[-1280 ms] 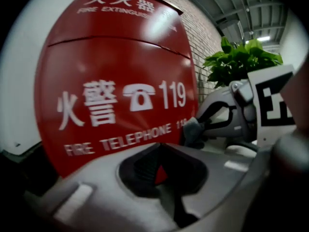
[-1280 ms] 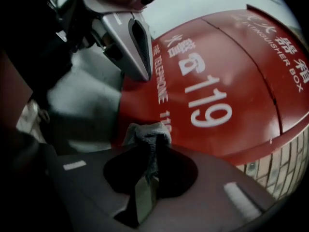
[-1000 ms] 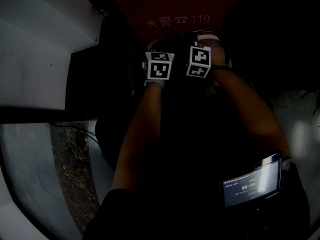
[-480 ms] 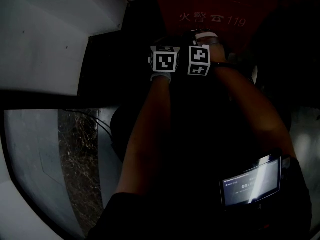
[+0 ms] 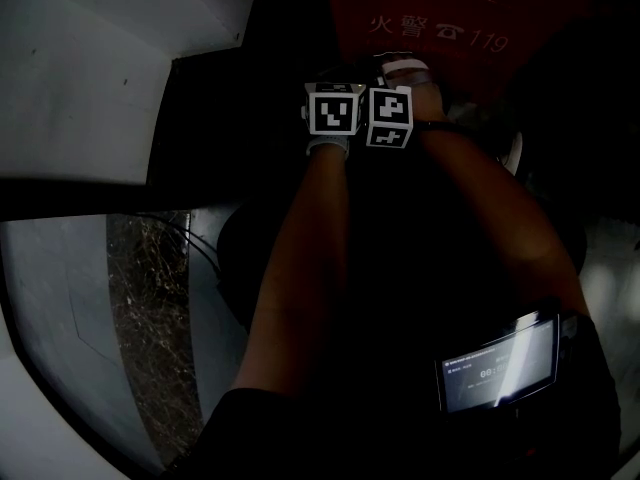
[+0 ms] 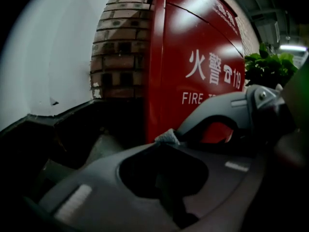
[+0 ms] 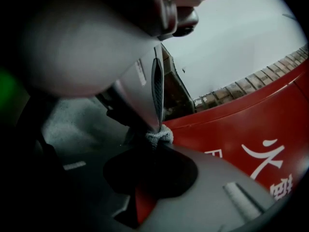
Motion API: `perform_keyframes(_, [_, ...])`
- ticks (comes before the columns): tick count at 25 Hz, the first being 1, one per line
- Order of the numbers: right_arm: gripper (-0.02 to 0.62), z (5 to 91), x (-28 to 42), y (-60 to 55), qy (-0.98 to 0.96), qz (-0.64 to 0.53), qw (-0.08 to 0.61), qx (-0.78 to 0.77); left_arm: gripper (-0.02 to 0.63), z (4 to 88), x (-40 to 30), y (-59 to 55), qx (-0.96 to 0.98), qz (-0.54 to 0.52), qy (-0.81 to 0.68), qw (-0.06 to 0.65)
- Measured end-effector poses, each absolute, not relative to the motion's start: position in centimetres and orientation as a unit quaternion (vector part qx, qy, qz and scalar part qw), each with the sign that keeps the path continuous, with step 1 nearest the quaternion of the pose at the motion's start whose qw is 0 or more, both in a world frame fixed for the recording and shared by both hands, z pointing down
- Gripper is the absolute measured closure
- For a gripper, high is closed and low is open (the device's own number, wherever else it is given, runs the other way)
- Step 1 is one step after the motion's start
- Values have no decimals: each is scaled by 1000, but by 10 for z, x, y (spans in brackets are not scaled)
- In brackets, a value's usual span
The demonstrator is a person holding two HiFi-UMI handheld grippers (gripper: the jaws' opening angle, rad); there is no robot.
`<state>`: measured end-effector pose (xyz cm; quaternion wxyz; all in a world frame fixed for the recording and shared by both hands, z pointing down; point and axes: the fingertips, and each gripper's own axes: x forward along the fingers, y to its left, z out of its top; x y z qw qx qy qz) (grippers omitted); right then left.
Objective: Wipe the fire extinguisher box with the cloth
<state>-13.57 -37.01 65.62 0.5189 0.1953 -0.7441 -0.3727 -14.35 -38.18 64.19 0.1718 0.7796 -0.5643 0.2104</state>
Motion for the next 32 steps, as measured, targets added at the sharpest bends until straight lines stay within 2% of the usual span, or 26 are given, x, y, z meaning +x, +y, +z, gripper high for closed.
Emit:
perform_keyframes(7, [561,660,-111,-370,-731,-362,542,201,604,646,-120,-381,801,220,-533,161])
perform_keyframes(20, [560,661,0,-372,-693,-323,602,230,604,629,-35,-384,842,208,-473,154])
perform_keyframes(32, [561,647,84,-369,-697,-271,612,258,604,626,10,-377,836,198,-488,157])
